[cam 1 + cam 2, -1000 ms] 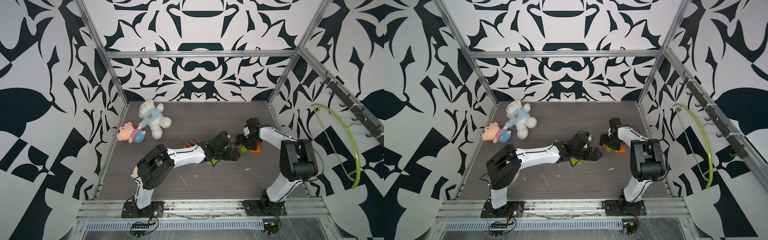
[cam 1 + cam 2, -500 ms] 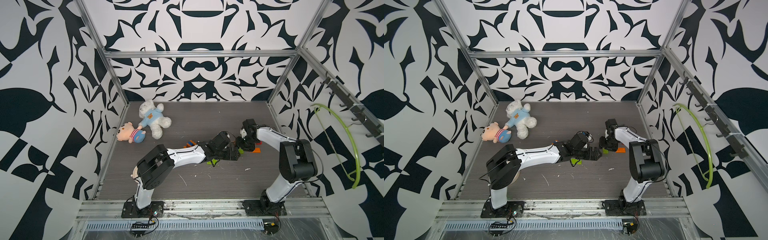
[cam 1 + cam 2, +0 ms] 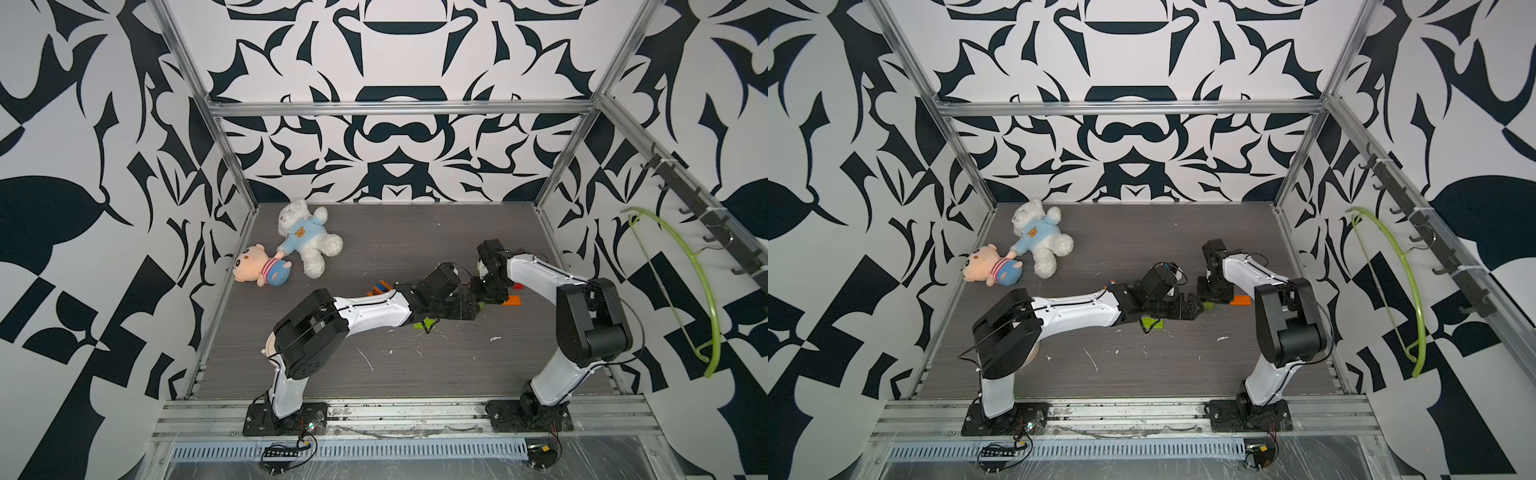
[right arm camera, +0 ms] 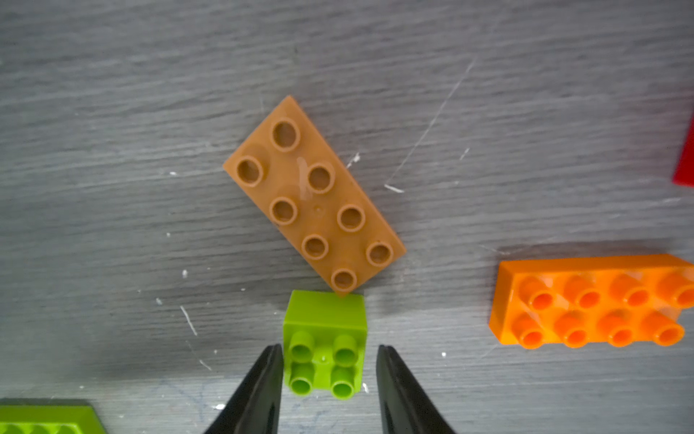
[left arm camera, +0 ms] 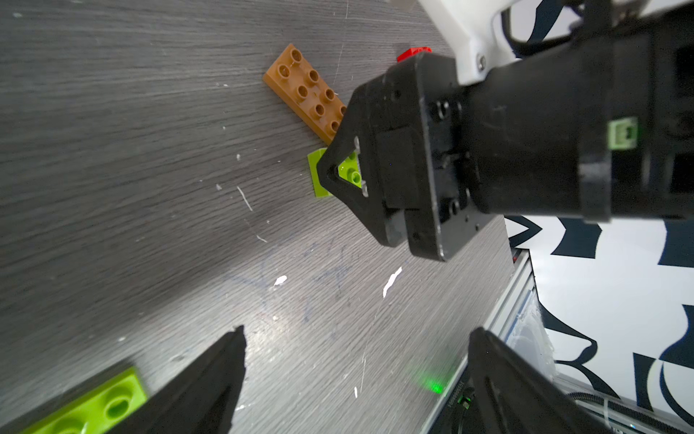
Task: Assemble the number 5 with lego
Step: Pick up the lego brick from the center of the board.
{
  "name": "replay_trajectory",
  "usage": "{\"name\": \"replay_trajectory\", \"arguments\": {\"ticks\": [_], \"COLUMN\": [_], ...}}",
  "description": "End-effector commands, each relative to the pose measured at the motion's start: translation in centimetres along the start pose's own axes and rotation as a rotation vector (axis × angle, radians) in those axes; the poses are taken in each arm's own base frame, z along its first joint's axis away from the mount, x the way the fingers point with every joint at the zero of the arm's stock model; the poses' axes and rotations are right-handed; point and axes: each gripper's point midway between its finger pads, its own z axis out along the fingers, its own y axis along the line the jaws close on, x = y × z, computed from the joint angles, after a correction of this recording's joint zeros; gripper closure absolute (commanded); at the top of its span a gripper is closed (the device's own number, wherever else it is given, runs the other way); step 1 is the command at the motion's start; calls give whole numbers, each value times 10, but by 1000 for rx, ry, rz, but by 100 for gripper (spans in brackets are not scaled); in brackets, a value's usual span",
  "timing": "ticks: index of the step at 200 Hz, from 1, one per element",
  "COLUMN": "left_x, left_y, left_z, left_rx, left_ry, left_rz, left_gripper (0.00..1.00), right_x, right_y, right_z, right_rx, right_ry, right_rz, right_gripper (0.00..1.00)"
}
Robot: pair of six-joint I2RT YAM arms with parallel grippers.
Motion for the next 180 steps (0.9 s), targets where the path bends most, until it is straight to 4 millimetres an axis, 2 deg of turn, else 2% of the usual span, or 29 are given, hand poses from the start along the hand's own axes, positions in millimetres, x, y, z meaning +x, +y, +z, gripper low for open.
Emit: {"name": "replay_trajectory", "arguments": {"ticks": [1, 62, 130, 180], "left_x": [-1, -1, -1, -2], "left_y": [1, 2, 3, 3], "left_z": [-4, -4, -3, -4], "left_rx": [-7, -10, -16, -18], "left_ry": [-8, -11, -9, -13], "left_rz": [-1, -2, -1, 3], "left_gripper": [1, 1, 1, 1], "right_x": [-8, -10, -11, -11], "right_y": [4, 9, 6, 7], "right_z": [-5, -2, 3, -2], "right_rx": [-2, -32, -10, -16], "right_ry": [-15, -13, -7, -16], "right_rz": [-2, 7, 15, 16], "right_gripper": [51, 46, 53, 59]}}
